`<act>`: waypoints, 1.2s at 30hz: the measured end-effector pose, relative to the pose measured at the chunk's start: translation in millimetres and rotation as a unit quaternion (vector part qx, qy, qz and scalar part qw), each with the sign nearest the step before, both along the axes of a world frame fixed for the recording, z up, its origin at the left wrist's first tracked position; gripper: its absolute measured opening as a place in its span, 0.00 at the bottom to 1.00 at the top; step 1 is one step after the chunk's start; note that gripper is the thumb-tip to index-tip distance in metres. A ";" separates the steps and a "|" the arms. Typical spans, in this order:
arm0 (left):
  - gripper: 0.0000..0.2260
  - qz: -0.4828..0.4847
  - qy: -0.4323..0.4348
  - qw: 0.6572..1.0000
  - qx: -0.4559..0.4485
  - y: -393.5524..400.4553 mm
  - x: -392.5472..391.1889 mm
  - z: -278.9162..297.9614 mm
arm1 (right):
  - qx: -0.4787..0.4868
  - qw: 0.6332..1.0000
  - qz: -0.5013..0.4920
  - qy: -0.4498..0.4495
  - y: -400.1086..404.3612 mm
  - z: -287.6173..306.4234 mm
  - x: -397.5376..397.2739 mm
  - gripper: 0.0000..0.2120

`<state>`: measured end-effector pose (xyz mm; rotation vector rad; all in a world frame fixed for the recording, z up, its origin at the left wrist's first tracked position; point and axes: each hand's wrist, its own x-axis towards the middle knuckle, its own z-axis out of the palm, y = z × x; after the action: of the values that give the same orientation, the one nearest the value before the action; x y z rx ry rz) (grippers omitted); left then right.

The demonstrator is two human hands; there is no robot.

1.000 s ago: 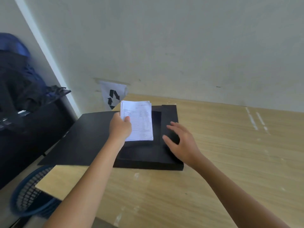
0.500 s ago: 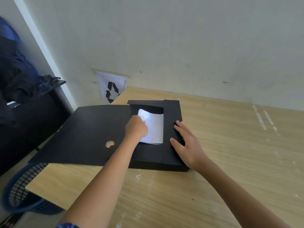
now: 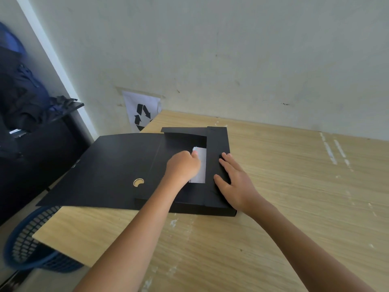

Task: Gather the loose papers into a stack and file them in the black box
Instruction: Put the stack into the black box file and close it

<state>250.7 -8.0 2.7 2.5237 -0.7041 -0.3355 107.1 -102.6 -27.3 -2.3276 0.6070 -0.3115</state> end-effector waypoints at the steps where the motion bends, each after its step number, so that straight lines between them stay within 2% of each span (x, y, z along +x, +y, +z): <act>1: 0.24 0.002 0.017 1.000 -0.013 0.5 -0.1 1.4 | -0.003 1.000 0.002 0.003 -0.3 0.5 -0.2 0.30; 3: 0.14 0.019 0.050 0.998 -0.026 -0.7 2.9 1.7 | -0.009 1.000 0.005 0.010 -0.3 2.0 -0.5 0.30; 7: 0.09 -0.013 0.117 0.992 -0.044 6.4 12.7 0.0 | -0.041 0.998 0.012 0.041 0.9 5.9 -0.1 0.31; 10: 0.10 -0.038 0.071 0.997 -0.021 13.8 12.8 -1.1 | -0.074 0.995 0.018 0.063 2.3 10.1 1.3 0.30; 13: 0.20 -0.078 0.014 0.997 0.017 19.1 2.5 -1.3 | -0.111 0.990 0.029 0.087 4.8 14.6 2.1 0.30; 16: 0.21 -0.115 -0.014 0.991 0.070 25.1 -5.5 1.9 | -0.161 0.980 0.031 0.113 6.8 20.3 3.6 0.29; 19: 0.22 -0.112 -0.025 0.993 0.032 44.5 -5.3 5.7 | -0.234 0.964 0.046 0.116 12.8 27.8 7.5 0.25; 21: 0.22 -0.095 -0.060 0.994 -0.008 68.7 -4.7 5.7 | -0.232 0.966 0.070 0.088 24.9 34.0 11.0 0.24; 24: 0.20 -0.032 -0.152 0.986 -0.058 117.2 -4.8 -0.9 | -0.162 0.976 0.135 0.058 58.8 41.0 17.3 0.25; 27: 0.20 0.060 -0.190 0.976 -0.084 164.2 -2.8 -15.3 | -0.164 0.962 0.209 0.056 93.3 38.0 23.9 0.29; 29: 0.20 0.102 -0.199 0.973 -0.062 191.2 1.9 -26.5 | -0.207 0.946 0.241 0.064 108.5 28.9 30.0 0.29; 36: 0.26 0.191 -0.189 0.962 0.041 239.0 27.6 -47.8 | -0.314 0.917 0.234 0.082 110.2 7.4 35.8 0.24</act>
<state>278.3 231.0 -45.1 2.7579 -0.3215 0.2651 142.9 7.6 -19.9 -3.0437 -0.0145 -0.0856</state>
